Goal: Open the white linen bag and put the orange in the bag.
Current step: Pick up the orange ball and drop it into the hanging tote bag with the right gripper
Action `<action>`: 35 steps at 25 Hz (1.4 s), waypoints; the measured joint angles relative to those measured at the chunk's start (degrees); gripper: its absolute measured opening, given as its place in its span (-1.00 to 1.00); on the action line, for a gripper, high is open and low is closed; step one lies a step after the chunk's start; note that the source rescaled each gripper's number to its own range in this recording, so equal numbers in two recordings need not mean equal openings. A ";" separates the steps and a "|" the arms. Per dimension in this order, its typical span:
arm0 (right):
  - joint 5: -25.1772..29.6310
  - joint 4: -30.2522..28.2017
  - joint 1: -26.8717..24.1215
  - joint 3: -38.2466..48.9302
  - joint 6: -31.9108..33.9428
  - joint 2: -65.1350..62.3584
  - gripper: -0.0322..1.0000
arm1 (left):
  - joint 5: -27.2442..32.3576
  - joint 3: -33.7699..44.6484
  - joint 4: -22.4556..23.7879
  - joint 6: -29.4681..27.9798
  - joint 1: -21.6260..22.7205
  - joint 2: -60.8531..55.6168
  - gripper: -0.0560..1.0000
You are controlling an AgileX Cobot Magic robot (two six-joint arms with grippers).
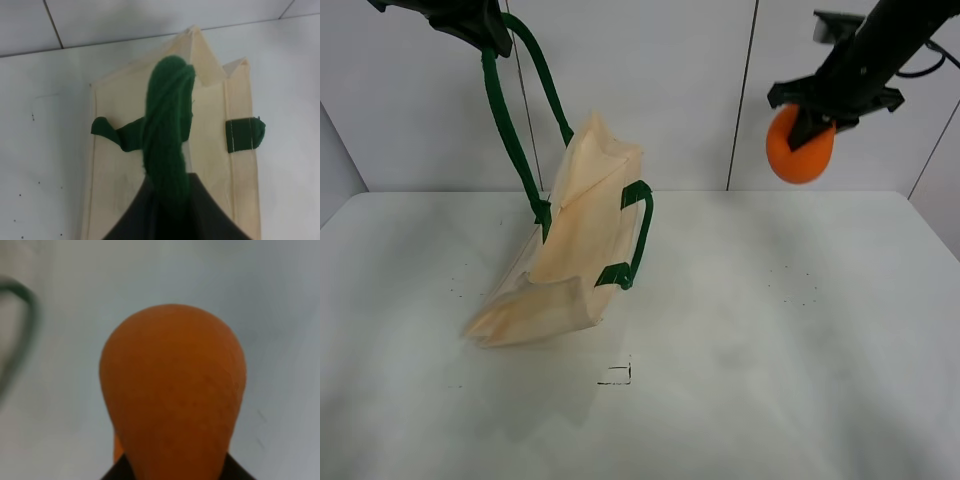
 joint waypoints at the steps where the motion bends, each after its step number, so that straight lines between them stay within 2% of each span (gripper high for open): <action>1: 0.00 1.46 0.85 -1.86 -0.08 -0.02 -0.91 | 0.00 0.00 0.00 0.02 0.00 0.00 -0.89; 9: -0.15 10.43 12.67 -5.65 -0.65 3.58 -0.91 | 0.00 0.00 0.00 0.07 0.00 0.00 -0.89; 13: -4.17 14.63 16.78 -5.65 -0.65 9.69 -0.91 | 0.00 0.00 0.00 0.07 0.00 0.00 -0.89; 19: -9.25 20.48 19.84 -5.65 -0.92 16.85 -0.91 | 0.00 0.00 -0.06 0.13 0.00 0.00 -0.89; 26: -14.67 21.80 20.22 -5.65 -1.19 20.46 -0.91 | 0.00 0.00 -0.12 0.13 0.00 0.00 -0.89; 27: -14.91 21.87 20.22 -5.65 -1.33 20.53 -0.81 | 0.00 0.00 -0.12 0.13 0.00 0.00 -0.89; 28: -15.04 22.03 20.22 -5.65 -1.59 20.53 -0.62 | 0.00 0.00 -0.12 0.13 0.00 0.00 -0.89; 30: -15.09 22.21 20.22 -5.65 -1.90 20.53 0.20 | 0.00 0.00 -0.12 0.13 0.00 0.00 -0.89; 31: -15.09 22.26 20.22 -5.65 -2.00 20.53 0.54 | 0.00 0.00 -0.12 0.13 0.00 0.00 -0.89; 33: -14.36 22.26 20.22 -5.65 -2.18 20.53 0.83 | 0.00 0.00 -0.17 0.13 0.00 0.00 -0.89; 35: -13.30 21.75 20.22 -5.65 -2.18 20.53 0.94 | 0.00 0.00 -0.17 0.13 0.00 0.00 -0.89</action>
